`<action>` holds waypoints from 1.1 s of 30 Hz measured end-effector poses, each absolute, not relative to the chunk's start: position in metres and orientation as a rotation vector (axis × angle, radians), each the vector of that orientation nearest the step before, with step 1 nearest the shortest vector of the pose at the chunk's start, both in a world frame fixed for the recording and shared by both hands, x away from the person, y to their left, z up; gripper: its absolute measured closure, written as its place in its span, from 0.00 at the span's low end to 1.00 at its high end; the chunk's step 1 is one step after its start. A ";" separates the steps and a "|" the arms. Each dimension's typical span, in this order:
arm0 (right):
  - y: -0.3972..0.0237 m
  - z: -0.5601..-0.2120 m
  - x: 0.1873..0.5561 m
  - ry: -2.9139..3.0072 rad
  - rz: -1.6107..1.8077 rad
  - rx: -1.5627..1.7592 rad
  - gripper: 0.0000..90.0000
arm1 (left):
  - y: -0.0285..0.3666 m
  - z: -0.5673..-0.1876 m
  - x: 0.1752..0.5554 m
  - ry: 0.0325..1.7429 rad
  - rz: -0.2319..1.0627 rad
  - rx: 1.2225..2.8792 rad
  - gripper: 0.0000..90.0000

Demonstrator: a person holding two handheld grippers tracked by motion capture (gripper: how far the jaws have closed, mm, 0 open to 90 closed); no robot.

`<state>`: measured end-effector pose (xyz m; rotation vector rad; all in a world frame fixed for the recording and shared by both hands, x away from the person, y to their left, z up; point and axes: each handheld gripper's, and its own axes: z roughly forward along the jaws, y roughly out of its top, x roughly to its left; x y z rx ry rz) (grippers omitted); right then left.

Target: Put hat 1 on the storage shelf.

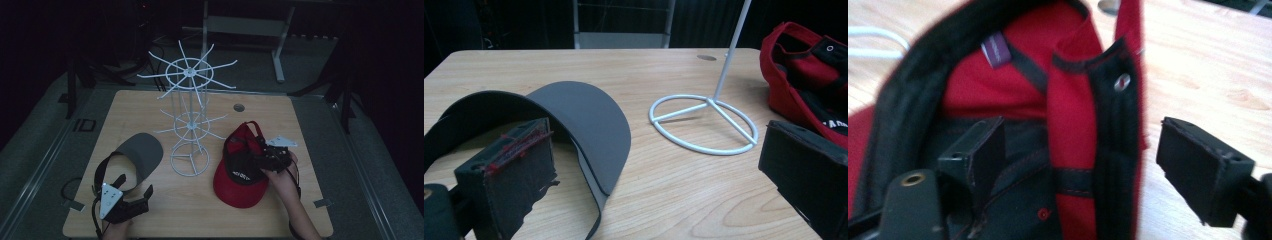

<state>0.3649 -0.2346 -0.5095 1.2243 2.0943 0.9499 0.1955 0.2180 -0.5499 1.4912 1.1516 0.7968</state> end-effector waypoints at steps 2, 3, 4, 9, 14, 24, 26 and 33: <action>-0.231 -0.516 0.366 2.103 0.914 1.211 0.22 | 0.219 -0.550 0.195 1.153 0.794 1.488 0.02; -0.230 -0.519 0.367 2.108 0.900 1.210 0.22 | 0.219 -0.549 0.195 1.155 0.799 1.485 0.02; -0.229 -0.521 0.368 2.115 0.880 1.208 0.22 | 0.219 -0.549 0.195 1.155 0.800 1.483 0.02; -0.226 -0.534 0.370 2.134 0.812 1.208 0.29 | 0.219 -0.550 0.195 1.161 0.789 1.481 0.02; -0.225 -0.541 0.372 2.151 0.764 1.208 0.54 | 0.219 -0.550 0.195 1.158 0.790 1.486 0.02; -0.226 -0.541 0.373 2.186 0.746 1.190 0.93 | 0.219 -0.551 0.196 1.165 0.780 1.490 0.02; -0.227 -0.540 0.374 2.190 0.768 1.226 0.94 | 0.219 -0.551 0.196 1.167 0.781 1.490 0.02; -0.235 -0.521 0.370 2.130 0.828 1.243 0.96 | 0.219 -0.551 0.197 1.169 0.761 1.488 0.02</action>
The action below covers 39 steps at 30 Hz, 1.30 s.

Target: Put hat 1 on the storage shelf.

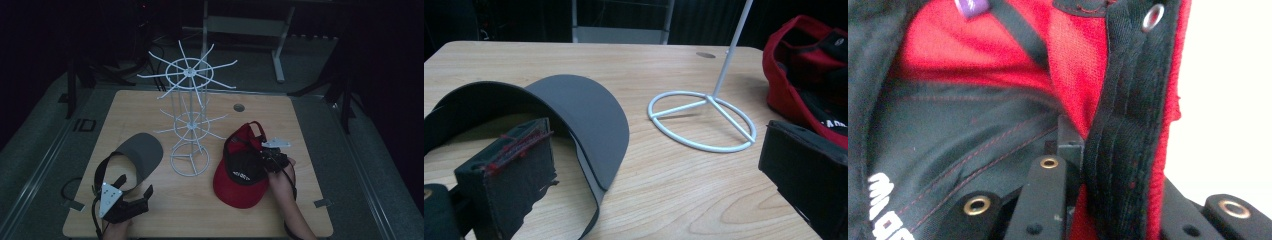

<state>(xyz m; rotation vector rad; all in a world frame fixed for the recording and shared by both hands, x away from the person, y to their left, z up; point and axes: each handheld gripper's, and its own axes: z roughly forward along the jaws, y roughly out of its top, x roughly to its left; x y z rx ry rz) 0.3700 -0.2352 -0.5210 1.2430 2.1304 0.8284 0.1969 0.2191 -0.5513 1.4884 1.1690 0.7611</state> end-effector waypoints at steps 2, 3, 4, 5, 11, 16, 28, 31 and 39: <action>-0.238 -0.513 0.368 2.108 0.855 1.243 0.96 | 0.219 -0.551 0.197 1.170 0.763 1.486 0.02; -0.238 -0.509 0.367 2.098 0.859 1.234 0.96 | 0.219 -0.551 0.197 1.168 0.766 1.488 0.02; -0.238 -0.505 0.365 2.089 0.869 1.226 0.96 | 0.219 -0.551 0.197 1.168 0.766 1.488 0.02; -0.238 -0.500 0.364 2.085 0.878 1.218 0.96 | 0.218 -0.551 0.196 1.167 0.781 1.489 0.02; -0.237 -0.476 0.355 2.036 0.932 1.175 0.96 | 0.218 -0.552 0.197 1.159 0.772 1.485 0.02; -0.239 -0.452 0.347 1.978 0.985 1.160 0.96 | 0.219 -0.551 0.196 1.162 0.785 1.489 0.02; -0.250 -0.398 0.322 1.868 1.107 1.084 0.96 | 0.217 -0.546 0.195 1.143 0.783 1.487 0.02; -0.252 -0.389 0.317 1.857 1.100 1.060 0.96 | 0.214 -0.543 0.194 1.140 0.775 1.495 0.02; -0.258 -0.370 0.308 1.831 1.097 1.027 0.96 | 0.209 -0.532 0.190 1.075 0.763 1.577 0.02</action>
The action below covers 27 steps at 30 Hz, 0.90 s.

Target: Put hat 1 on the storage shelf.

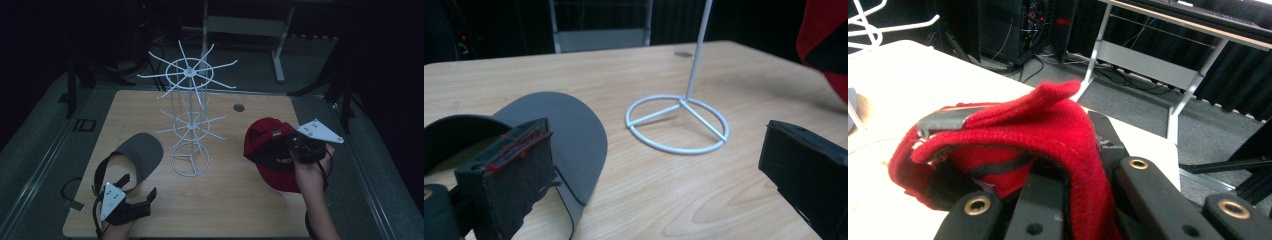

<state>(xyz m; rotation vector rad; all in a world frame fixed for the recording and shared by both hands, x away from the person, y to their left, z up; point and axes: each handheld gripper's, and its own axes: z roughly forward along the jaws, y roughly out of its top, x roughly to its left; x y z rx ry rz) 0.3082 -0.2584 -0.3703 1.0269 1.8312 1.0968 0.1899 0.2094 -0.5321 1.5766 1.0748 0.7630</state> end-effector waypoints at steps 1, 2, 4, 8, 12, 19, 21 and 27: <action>-0.260 -0.369 0.307 1.827 1.101 1.025 0.96 | 0.208 -0.529 0.189 1.055 0.730 1.583 0.02; -0.260 -0.367 0.306 1.825 1.096 1.023 0.96 | 0.206 -0.526 0.188 1.047 0.721 1.585 0.02; -0.260 -0.365 0.305 1.823 1.099 1.018 0.96 | 0.204 -0.523 0.187 1.038 0.714 1.591 0.02; -0.260 -0.355 0.299 1.824 1.111 0.997 0.96 | 0.195 -0.505 0.185 0.992 0.681 1.602 0.02; -0.257 -0.346 0.293 1.810 1.133 0.983 0.96 | 0.185 -0.481 0.183 0.936 0.667 1.618 0.02; -0.252 -0.329 0.279 1.800 1.176 0.934 0.96 | 0.168 -0.444 0.183 0.827 0.672 1.605 0.02; -0.251 -0.326 0.278 1.798 1.184 0.933 0.96 | 0.162 -0.437 0.184 0.802 0.665 1.606 0.02; -0.248 -0.310 0.264 1.803 1.218 0.892 0.96 | 0.138 -0.420 0.186 0.719 0.642 1.599 0.05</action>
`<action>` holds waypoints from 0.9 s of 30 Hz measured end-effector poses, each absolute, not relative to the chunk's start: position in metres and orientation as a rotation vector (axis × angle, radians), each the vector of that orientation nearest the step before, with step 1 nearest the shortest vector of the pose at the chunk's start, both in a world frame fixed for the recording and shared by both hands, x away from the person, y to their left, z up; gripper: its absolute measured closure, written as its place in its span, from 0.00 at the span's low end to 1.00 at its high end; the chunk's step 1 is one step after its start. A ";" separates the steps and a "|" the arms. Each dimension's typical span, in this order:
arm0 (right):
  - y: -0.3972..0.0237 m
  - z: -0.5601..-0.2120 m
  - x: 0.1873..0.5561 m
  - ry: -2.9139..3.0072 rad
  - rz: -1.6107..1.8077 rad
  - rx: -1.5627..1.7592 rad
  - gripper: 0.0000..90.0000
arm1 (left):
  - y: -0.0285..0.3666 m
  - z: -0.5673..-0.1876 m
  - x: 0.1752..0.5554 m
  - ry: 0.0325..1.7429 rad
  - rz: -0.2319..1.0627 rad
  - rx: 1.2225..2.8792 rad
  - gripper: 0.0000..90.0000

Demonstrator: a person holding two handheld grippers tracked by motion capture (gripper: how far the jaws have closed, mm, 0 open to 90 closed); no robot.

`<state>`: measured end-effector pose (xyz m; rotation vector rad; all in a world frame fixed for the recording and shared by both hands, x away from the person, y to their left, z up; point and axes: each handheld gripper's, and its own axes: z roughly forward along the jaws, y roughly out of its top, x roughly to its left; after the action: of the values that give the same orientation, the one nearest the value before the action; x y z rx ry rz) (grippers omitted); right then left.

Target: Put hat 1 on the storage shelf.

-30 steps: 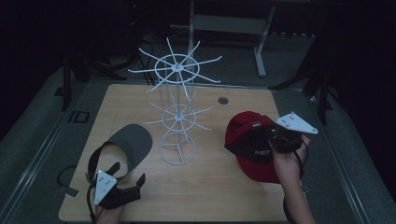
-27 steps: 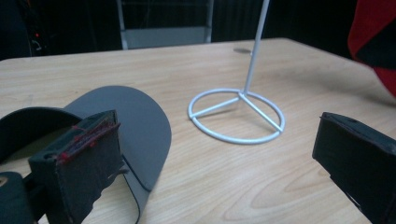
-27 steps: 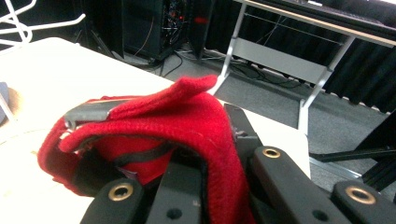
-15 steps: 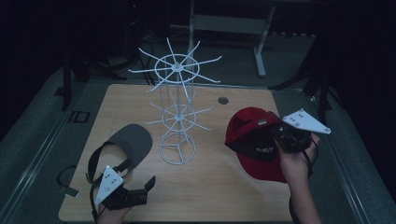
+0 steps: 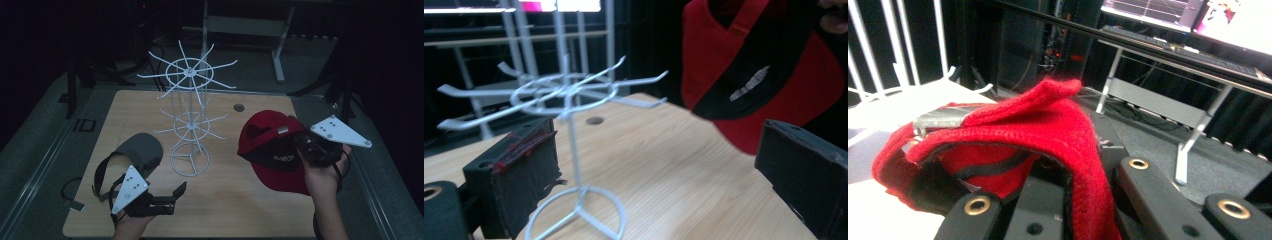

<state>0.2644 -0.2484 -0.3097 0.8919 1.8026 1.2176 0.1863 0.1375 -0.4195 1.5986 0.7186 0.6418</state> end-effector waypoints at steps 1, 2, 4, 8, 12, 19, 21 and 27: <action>-0.248 -0.308 0.262 1.804 1.224 0.885 0.96 | 0.134 -0.418 0.187 0.701 0.639 1.608 0.05; -0.247 -0.305 0.260 1.808 1.228 0.878 0.96 | 0.131 -0.416 0.188 0.690 0.632 1.620 0.05; -0.245 -0.302 0.257 1.814 1.233 0.861 0.96 | 0.127 -0.414 0.189 0.686 0.626 1.630 0.05; -0.243 -0.298 0.249 1.792 1.249 0.840 0.96 | 0.110 -0.408 0.196 0.640 0.609 1.651 0.05; -0.240 -0.296 0.240 1.797 1.273 0.808 0.96 | 0.102 -0.407 0.199 0.615 0.584 1.671 0.05; -0.233 -0.293 0.233 1.813 1.301 0.779 0.96 | 0.075 -0.402 0.210 0.565 0.556 1.695 0.05; -0.232 -0.293 0.232 1.811 1.314 0.778 0.96 | 0.071 -0.401 0.211 0.561 0.549 1.692 0.05; -0.231 -0.294 0.226 1.793 1.344 0.767 0.96 | 0.052 -0.387 0.222 0.527 0.566 1.670 0.05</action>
<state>0.2257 -0.2314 -0.2935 0.7670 1.7932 1.3443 0.2216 0.0517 -0.3867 1.6697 0.5272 0.5656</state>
